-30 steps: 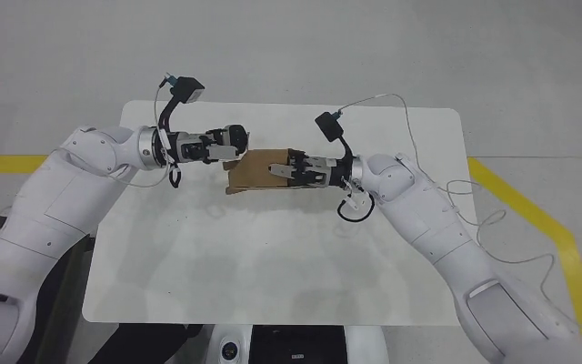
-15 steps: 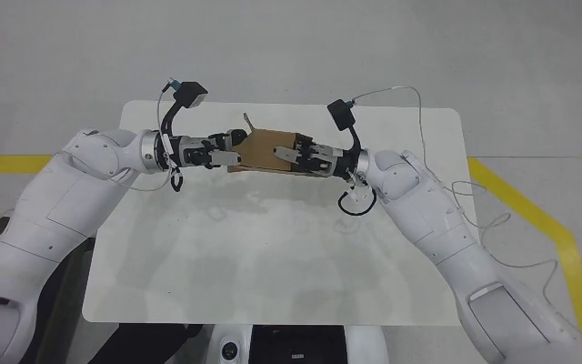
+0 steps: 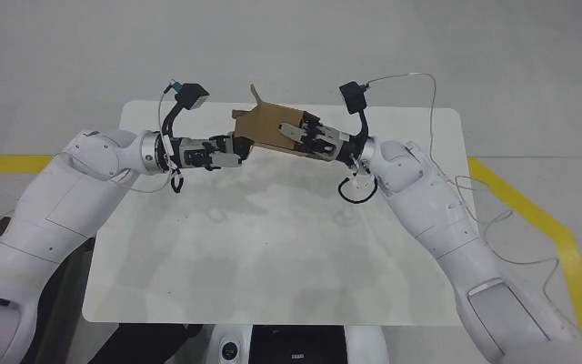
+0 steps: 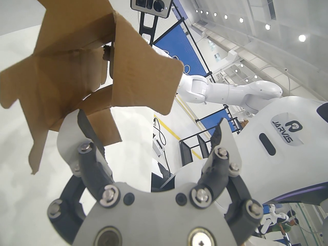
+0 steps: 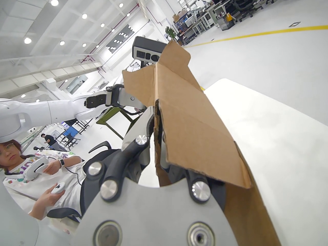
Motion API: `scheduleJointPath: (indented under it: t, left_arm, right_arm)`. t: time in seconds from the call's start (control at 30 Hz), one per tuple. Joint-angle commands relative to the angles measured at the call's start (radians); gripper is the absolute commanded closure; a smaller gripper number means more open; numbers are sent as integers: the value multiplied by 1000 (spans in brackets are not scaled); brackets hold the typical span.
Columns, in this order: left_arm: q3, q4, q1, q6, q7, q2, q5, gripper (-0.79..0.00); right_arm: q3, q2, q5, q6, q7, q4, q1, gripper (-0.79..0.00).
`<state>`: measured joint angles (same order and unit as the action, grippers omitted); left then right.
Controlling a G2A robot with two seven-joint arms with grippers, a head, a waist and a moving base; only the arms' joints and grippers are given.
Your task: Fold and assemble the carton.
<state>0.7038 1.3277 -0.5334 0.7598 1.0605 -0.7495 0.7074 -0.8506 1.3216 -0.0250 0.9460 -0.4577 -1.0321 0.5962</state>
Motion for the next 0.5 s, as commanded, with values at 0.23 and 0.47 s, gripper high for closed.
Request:
scheduleJointPath:
  t: [0.23,0.47]
  left_arm:
    - [3,13,-8,-7,7,-3,2,-785]
    - [6,16,-13,-12,12,-4,4,-785]
  right_arm:
    - [5,18,-27,-7,61,1,-1,0]
    - [1,29,-54,-11,97,9,-6,0]
